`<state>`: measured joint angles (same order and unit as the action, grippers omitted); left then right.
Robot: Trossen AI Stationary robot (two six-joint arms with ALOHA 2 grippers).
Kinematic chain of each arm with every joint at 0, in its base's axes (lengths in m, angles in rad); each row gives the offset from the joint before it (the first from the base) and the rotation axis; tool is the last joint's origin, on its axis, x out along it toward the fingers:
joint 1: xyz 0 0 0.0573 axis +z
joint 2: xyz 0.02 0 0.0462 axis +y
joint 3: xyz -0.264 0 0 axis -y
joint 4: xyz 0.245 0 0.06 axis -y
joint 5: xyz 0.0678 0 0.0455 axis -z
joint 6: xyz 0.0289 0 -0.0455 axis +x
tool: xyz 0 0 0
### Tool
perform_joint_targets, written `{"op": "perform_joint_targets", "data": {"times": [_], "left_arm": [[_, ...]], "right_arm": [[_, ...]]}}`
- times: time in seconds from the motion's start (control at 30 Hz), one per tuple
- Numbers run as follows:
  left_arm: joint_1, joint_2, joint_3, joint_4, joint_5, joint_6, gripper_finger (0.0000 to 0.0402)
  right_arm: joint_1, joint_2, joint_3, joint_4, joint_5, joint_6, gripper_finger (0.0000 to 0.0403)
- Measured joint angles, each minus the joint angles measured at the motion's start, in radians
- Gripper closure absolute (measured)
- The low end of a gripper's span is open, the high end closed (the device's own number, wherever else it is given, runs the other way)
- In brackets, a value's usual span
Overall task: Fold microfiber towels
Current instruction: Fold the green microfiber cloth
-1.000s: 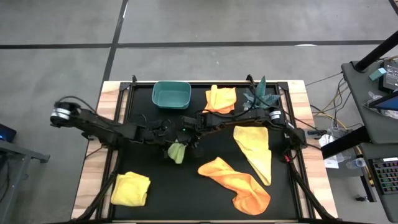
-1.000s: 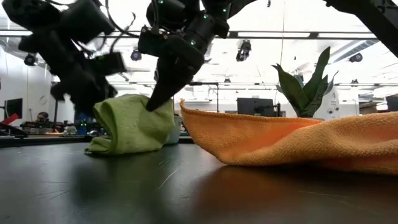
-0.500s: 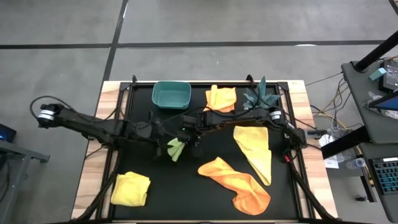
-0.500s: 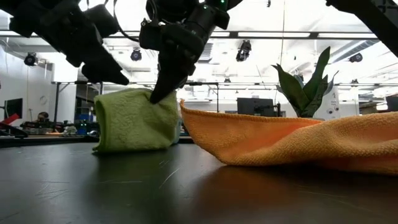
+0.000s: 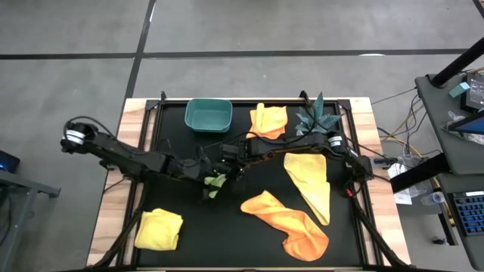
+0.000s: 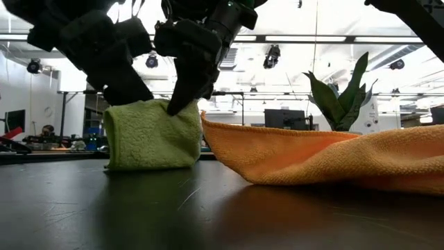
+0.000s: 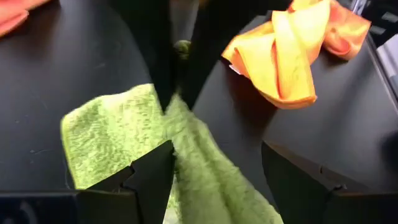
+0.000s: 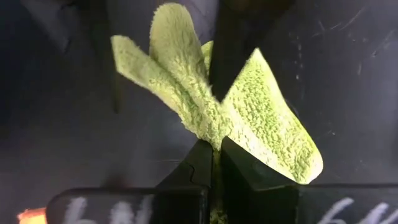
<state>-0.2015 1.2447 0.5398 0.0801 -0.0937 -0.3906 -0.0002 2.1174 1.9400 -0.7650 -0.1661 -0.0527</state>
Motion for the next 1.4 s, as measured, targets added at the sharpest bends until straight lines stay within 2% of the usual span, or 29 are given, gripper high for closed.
{"op": "perform_joint_targets", "data": {"times": [0.17, 0.27, 0.37, 0.53, 0.57, 0.83, 1.0, 1.1, 1.23, 1.3, 1.4], "left_arm": [[-0.008, 0.067, 0.072, -0.218, 0.0, -0.062, 0.0181], [-0.016, 0.108, 0.085, -0.255, -0.002, -0.066, 0.0201], [-0.018, 0.123, 0.102, -0.253, 0.006, -0.033, 0.0248], [-0.019, 0.1, 0.108, -0.256, 0.017, 0.055, 0.0375], [-0.019, 0.091, 0.108, -0.256, 0.026, 0.066, 0.0387], [-0.022, 0.069, 0.108, -0.251, 0.135, 0.113, 0.0399], [-0.022, 0.069, 0.108, -0.254, 0.141, 0.11, 0.0399], [-0.022, 0.069, 0.107, -0.252, 0.141, 0.11, 0.0399], [-0.022, 0.068, 0.104, -0.252, 0.142, 0.11, 0.04], [-0.022, 0.068, 0.096, -0.253, 0.142, 0.109, 0.04], [-0.022, 0.068, 0.088, -0.256, 0.144, 0.108, 0.04]], "right_arm": [[0.003, 0.0, -0.001, -0.004, 0.01, 0.008, 0.0394], [0.007, 0.0, -0.001, -0.006, 0.011, -0.002, 0.0394], [0.011, 0.0, -0.001, -0.012, 0.009, -0.029, 0.0394], [0.019, 0.0, -0.001, -0.067, 0.008, -0.061, 0.0375], [0.02, 0.0, -0.001, -0.073, 0.008, -0.064, 0.0366], [0.02, -0.002, -0.001, -0.155, 0.005, -0.109, 0.0274], [0.02, -0.003, -0.001, -0.189, 0.006, -0.148, 0.0228], [0.02, -0.003, -0.007, -0.156, 0.009, -0.154, 0.0215], [0.019, -0.003, -0.014, -0.091, 0.01, -0.152, 0.0231], [0.019, -0.003, -0.005, -0.09, 0.01, -0.155, 0.0264], [0.019, -0.004, 0.003, -0.09, 0.01, -0.183, 0.0343]]}}
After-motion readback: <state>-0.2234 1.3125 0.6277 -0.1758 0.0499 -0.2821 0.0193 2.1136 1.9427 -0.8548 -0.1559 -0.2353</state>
